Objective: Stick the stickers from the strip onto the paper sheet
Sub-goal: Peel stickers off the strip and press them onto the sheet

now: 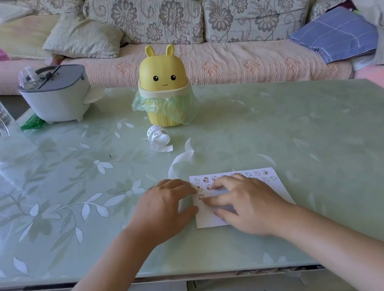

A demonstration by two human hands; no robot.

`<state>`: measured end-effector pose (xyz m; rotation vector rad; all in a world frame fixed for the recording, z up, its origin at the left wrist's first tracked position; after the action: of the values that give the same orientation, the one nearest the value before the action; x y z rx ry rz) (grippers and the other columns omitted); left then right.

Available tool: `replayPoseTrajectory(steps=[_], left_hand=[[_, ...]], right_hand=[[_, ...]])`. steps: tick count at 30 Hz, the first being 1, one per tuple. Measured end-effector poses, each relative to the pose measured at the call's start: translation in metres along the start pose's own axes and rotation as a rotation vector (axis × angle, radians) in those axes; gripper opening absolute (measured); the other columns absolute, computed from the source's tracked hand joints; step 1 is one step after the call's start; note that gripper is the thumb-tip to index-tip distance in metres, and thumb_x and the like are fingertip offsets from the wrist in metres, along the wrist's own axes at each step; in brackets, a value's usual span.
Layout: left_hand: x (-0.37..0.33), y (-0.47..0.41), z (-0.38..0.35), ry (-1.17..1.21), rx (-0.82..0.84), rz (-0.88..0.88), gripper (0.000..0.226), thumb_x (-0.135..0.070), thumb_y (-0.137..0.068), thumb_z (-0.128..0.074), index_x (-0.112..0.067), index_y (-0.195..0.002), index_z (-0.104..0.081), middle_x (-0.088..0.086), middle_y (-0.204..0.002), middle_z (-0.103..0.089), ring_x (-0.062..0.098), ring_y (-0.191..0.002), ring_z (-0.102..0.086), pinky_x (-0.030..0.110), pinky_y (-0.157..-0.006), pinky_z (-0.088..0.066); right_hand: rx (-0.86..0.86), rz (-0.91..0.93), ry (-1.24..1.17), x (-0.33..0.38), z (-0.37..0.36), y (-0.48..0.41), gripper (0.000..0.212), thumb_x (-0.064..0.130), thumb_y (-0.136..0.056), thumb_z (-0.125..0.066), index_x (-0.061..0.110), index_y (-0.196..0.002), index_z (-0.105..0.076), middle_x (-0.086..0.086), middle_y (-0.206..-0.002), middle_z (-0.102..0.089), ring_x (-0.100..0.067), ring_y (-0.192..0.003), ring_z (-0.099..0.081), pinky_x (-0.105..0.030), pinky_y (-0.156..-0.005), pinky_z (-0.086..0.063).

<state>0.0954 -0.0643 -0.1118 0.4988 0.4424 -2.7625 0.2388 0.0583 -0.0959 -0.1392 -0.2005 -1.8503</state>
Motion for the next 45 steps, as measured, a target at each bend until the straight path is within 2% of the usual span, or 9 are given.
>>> replayPoseTrajectory(steps=[5, 11, 15, 20, 25, 28, 31, 39, 45], left_hand=[[0.005, 0.001, 0.010, 0.213, 0.014, 0.028, 0.076, -0.018, -0.081, -0.073, -0.035, -0.146, -0.039, -0.024, -0.130, -0.040, -0.004, -0.110, -0.044, -0.005, -0.083, -0.027], [0.018, 0.004, 0.019, 0.317, -0.078, 0.110, 0.068, -0.013, -0.078, -0.077, -0.031, -0.135, -0.045, -0.020, -0.124, -0.050, -0.006, -0.106, -0.047, 0.000, -0.085, -0.032], [0.021, 0.003, 0.022, 0.390, -0.135, 0.133, 0.053, -0.011, -0.080, -0.076, -0.033, -0.122, -0.052, -0.022, -0.114, -0.057, -0.004, -0.103, -0.054, 0.010, -0.082, -0.041], [0.024, 0.001, 0.028, 0.433, -0.124, 0.158, 0.066, -0.014, -0.079, -0.077, -0.034, -0.133, -0.045, -0.016, -0.117, -0.056, -0.002, -0.106, -0.054, 0.016, -0.085, -0.042], [0.033, 0.002, 0.048, 0.358, -0.323, 0.239, 0.071, -0.015, -0.076, -0.069, -0.024, -0.139, -0.037, -0.009, -0.127, -0.040, 0.009, -0.121, -0.041, 0.022, -0.101, -0.034], [0.031, 0.006, 0.067, 0.315, -0.558, 0.385, 0.029, -0.021, -0.077, -0.061, -0.018, -0.104, -0.049, -0.010, -0.102, -0.045, 0.013, -0.098, -0.045, 0.025, -0.086, -0.037], [0.027, 0.004, 0.074, 0.373, -0.469, 0.502, 0.014, -0.033, -0.087, -0.063, -0.022, -0.082, -0.055, -0.011, -0.081, -0.055, 0.010, -0.077, -0.053, 0.025, -0.064, -0.037], [0.030, 0.000, 0.065, 0.845, -0.369, 0.584, 0.005, -0.025, -0.087, -0.070, -0.022, -0.085, -0.073, -0.005, -0.077, -0.072, 0.002, -0.068, -0.060, 0.012, -0.059, -0.043], [0.039, 0.002, 0.074, 0.716, -0.323, 0.592, 0.012, -0.024, -0.091, -0.066, -0.022, -0.080, -0.070, 0.003, -0.077, -0.070, 0.012, -0.059, -0.054, 0.015, -0.053, -0.039]], right_hand=[[-0.127, -0.111, -0.193, 0.001, 0.012, -0.014, 0.025, 0.036, -0.097, -0.054, 0.036, -0.117, -0.070, 0.014, -0.114, -0.057, -0.014, -0.099, -0.058, -0.031, -0.084, -0.047], [-0.104, -0.248, -0.582, 0.017, 0.019, -0.040, 0.020, 0.040, -0.094, -0.060, 0.027, -0.090, -0.074, 0.019, -0.072, -0.067, 0.001, -0.067, -0.059, -0.024, -0.067, -0.048], [-0.020, -0.247, -0.854, 0.033, 0.017, -0.056, 0.018, 0.044, -0.093, -0.065, 0.031, -0.104, -0.073, 0.017, -0.081, -0.064, 0.000, -0.069, -0.055, -0.022, -0.073, -0.045], [0.023, -0.216, -0.980, 0.048, 0.024, -0.068, 0.011, 0.029, -0.092, -0.071, 0.020, -0.087, -0.071, 0.003, -0.079, -0.059, -0.010, -0.064, -0.050, -0.014, -0.051, -0.040], [-0.050, -0.306, -1.110, 0.046, 0.023, -0.079, 0.011, 0.025, -0.091, -0.072, 0.021, -0.082, -0.069, 0.021, -0.050, -0.052, -0.005, -0.051, -0.043, -0.013, -0.044, -0.032], [-0.107, -0.350, -1.220, 0.045, 0.021, -0.084, 0.009, 0.025, -0.090, -0.074, 0.022, -0.082, -0.072, 0.013, -0.061, -0.056, -0.013, -0.057, -0.041, -0.016, -0.044, -0.033], [-0.135, -0.374, -1.318, 0.046, 0.020, -0.087, 0.005, 0.026, -0.088, -0.075, 0.022, -0.086, -0.076, 0.009, -0.070, -0.061, -0.012, -0.056, -0.043, -0.019, -0.046, -0.033], [-0.123, -0.357, -1.274, 0.057, 0.019, -0.087, 0.018, 0.030, -0.083, -0.080, 0.016, -0.094, -0.076, 0.015, -0.062, -0.060, -0.005, -0.053, -0.046, -0.015, -0.047, -0.035], [-0.283, -0.348, -0.982, 0.051, 0.034, -0.090, 0.009, 0.033, -0.089, -0.070, 0.026, -0.093, -0.067, 0.014, -0.082, -0.062, -0.008, -0.064, -0.054, -0.023, -0.064, -0.046]])
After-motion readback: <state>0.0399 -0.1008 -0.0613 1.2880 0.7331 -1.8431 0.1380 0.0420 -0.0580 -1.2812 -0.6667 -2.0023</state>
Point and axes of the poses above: each hand's wrist, its own y-axis away from the middle knuckle, its own z-axis out of the back of the hand, x = y × z, the point moved 4 cm from there along -y, towards the middle knuckle
